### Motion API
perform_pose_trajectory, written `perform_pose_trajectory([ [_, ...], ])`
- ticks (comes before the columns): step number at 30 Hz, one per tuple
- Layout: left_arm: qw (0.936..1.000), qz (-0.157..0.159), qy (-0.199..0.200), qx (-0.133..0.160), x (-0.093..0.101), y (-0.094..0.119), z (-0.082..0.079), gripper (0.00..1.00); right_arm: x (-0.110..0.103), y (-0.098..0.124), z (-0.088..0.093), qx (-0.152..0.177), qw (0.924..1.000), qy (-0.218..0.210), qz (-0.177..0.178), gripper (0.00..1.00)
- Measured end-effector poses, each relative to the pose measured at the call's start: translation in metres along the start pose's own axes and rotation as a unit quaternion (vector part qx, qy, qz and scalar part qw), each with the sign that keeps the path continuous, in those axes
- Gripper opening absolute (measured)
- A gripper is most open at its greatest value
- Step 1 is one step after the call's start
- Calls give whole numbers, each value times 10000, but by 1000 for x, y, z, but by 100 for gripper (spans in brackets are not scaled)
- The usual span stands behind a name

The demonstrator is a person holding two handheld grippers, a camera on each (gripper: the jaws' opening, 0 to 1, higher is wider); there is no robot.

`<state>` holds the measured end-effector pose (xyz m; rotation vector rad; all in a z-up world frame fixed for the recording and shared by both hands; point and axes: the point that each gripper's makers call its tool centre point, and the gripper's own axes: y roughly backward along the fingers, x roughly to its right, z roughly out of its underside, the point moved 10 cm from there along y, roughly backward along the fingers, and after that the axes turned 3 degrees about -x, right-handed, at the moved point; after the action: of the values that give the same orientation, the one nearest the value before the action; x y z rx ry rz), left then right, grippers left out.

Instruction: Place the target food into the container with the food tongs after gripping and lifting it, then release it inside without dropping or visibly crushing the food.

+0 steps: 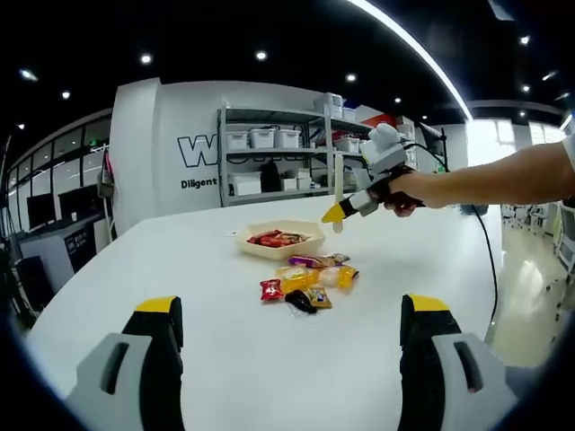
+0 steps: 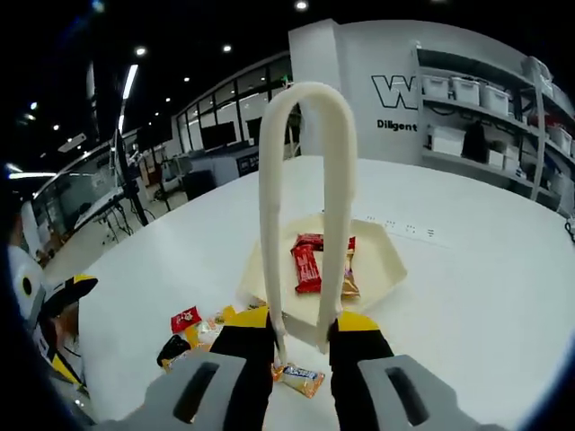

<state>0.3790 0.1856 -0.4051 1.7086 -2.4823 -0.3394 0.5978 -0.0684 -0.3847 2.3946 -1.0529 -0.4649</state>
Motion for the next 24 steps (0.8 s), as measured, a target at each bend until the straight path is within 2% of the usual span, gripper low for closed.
perform_pose_trajectory([
  [9, 10000, -38, -76, -31, 5, 4, -3, 99, 4, -9, 22, -224, 9992, -228, -231, 18],
  [17, 9998, -118, -129, -55, 4, 6, -5, 99, 3, -16, 33, -347, 9981, -331, -386, 18],
  [24, 9998, -97, -161, -40, 7, 5, -8, 99, 3, -9, 38, -395, 9960, -593, -535, 18],
])
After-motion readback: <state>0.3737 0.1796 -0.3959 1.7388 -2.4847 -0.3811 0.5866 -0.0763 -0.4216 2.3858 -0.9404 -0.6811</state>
